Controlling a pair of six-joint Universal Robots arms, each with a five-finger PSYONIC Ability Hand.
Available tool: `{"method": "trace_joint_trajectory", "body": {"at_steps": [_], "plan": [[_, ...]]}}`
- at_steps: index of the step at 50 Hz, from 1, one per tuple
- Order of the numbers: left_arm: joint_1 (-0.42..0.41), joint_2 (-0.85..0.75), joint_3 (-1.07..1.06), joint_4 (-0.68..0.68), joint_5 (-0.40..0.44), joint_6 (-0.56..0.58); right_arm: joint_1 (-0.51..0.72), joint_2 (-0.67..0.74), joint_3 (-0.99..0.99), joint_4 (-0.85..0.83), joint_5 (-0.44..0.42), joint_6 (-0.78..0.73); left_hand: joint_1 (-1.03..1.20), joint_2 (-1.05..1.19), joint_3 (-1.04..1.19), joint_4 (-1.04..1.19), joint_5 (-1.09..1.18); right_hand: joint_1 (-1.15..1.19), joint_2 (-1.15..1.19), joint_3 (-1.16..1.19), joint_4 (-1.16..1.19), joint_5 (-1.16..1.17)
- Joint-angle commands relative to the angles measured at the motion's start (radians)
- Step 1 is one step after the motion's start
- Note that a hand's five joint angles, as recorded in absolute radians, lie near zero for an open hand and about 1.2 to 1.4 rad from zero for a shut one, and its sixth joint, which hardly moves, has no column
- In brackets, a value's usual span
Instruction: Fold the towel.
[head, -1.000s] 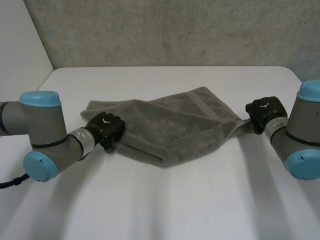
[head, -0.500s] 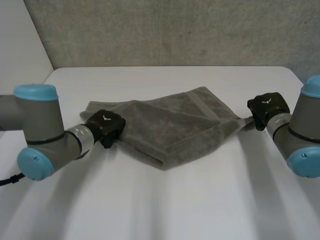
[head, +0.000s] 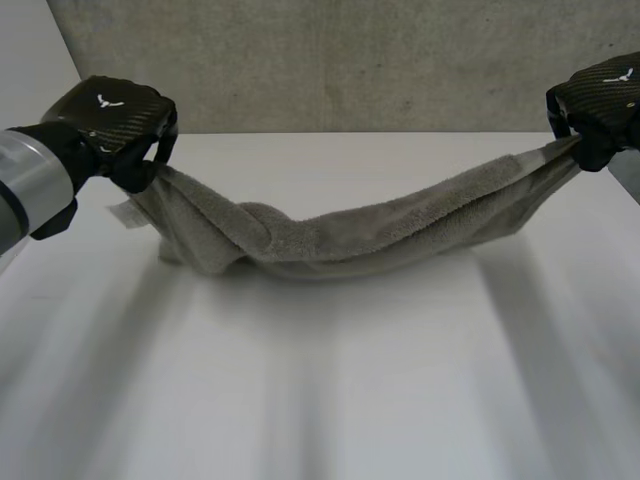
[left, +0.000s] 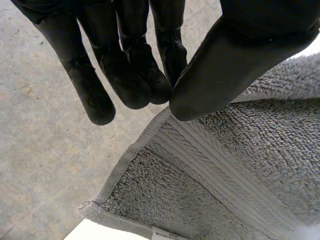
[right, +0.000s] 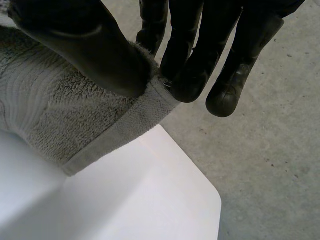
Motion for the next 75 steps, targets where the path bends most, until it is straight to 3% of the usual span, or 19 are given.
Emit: {"method": "trace_joint_trajectory", "body": {"at_steps": [1,6,15,21,26,29,31,32,34,37,39,42,45,48,50,55,61,67,75], "plan": [[0.02,0.01,-0.023,-0.086,0.003,0.052,0.008,-0.037,0.019,0.098,0.006,-0.147,0.038,0.011,0.011,0.007,0.015,0.068,0.06,0.036,0.052,0.044],[0.057,-0.029,-0.026,-0.12,0.002,0.17,0.014,-0.001,0.008,0.124,0.017,-0.246,0.038,0.011,0.011,0.007,0.015,0.068,0.06,0.036,0.052,0.044],[0.068,-0.307,0.104,-0.125,-0.017,0.325,0.071,0.283,-0.105,0.158,0.066,-0.359,0.038,0.011,0.011,0.007,0.015,0.068,0.06,0.036,0.052,0.044],[0.054,-0.45,0.282,-0.125,-0.075,0.327,0.126,0.441,-0.272,0.15,0.127,-0.382,0.038,0.011,0.011,0.007,0.015,0.068,0.06,0.036,0.052,0.044],[0.034,-0.589,0.599,-0.108,-0.144,0.301,0.189,0.588,-0.633,0.053,0.164,-0.333,0.038,0.011,0.011,0.007,0.015,0.068,0.06,0.036,0.052,0.044],[0.025,-0.614,0.687,-0.083,-0.155,0.281,0.193,0.609,-0.722,0.0,0.164,-0.297,0.038,0.011,0.011,0.007,0.015,0.068,0.06,0.036,0.052,0.044],[0.0,-0.637,0.835,0.019,-0.188,0.213,0.195,0.621,-0.871,-0.134,0.164,-0.198,0.038,0.011,0.011,0.007,0.015,0.068,0.06,0.036,0.052,0.044],[0.0,-0.637,0.836,0.019,-0.189,0.213,0.195,0.621,-0.872,-0.135,0.164,-0.198,0.038,0.011,0.011,0.007,0.015,0.068,0.06,0.036,0.052,0.044],[-0.01,-0.633,0.92,0.177,-0.254,0.128,0.194,0.616,-0.974,-0.295,0.171,-0.085,0.038,0.011,0.011,0.007,0.015,0.068,0.06,0.036,0.052,0.044],[-0.012,-0.617,0.932,0.274,-0.299,0.096,0.187,0.61,-1.006,-0.376,0.192,-0.027,0.038,0.011,0.011,0.007,0.015,0.068,0.06,0.036,0.052,0.044],[-0.015,-0.571,0.917,0.453,-0.383,0.055,0.18,0.587,-1.032,-0.503,0.236,0.058,0.038,0.011,0.011,0.007,0.015,0.068,0.06,0.036,0.052,0.044],[-0.018,-0.536,0.879,0.576,-0.416,0.047,0.178,0.572,-1.02,-0.528,0.231,0.074,0.038,0.011,0.011,0.007,0.015,0.068,0.06,0.036,0.052,0.044],[-0.018,-0.528,0.853,0.601,-0.414,0.047,0.178,0.573,-1.006,-0.511,0.21,0.068,0.038,0.011,0.011,0.007,0.015,0.068,0.06,0.036,0.052,0.044],[-0.018,-0.524,0.799,0.593,-0.405,0.046,0.18,0.582,-0.961,-0.44,0.133,0.054,0.038,0.011,0.011,0.007,0.015,0.068,0.06,0.036,0.052,0.044],[-0.017,-0.522,0.723,0.569,-0.368,0.043,0.18,0.602,-0.906,-0.356,0.052,0.031,0.038,0.011,0.011,0.007,0.015,0.068,0.06,0.036,0.052,0.044],[0.002,-0.52,0.534,0.546,-0.258,0.04,0.186,0.644,-0.842,-0.286,-0.015,-0.055,0.038,0.011,0.011,0.007,0.015,0.068,0.06,0.036,0.052,0.044],[0.026,-0.527,0.246,0.552,-0.147,0.05,0.183,0.694,-0.687,-0.256,-0.025,-0.173,0.038,0.011,0.011,0.007,0.015,0.068,0.06,0.036,0.052,0.044],[0.031,-0.543,0.081,0.57,-0.094,0.072,0.18,0.721,-0.504,-0.27,-0.031,-0.213,0.038,0.011,0.011,0.007,0.015,0.068,0.06,0.036,0.052,0.044],[0.057,-0.579,-0.072,0.581,-0.061,0.222,0.178,0.737,-0.341,-0.304,-0.02,-0.228,0.038,0.011,0.011,0.007,0.015,0.068,0.06,0.036,0.052,0.044]]}}
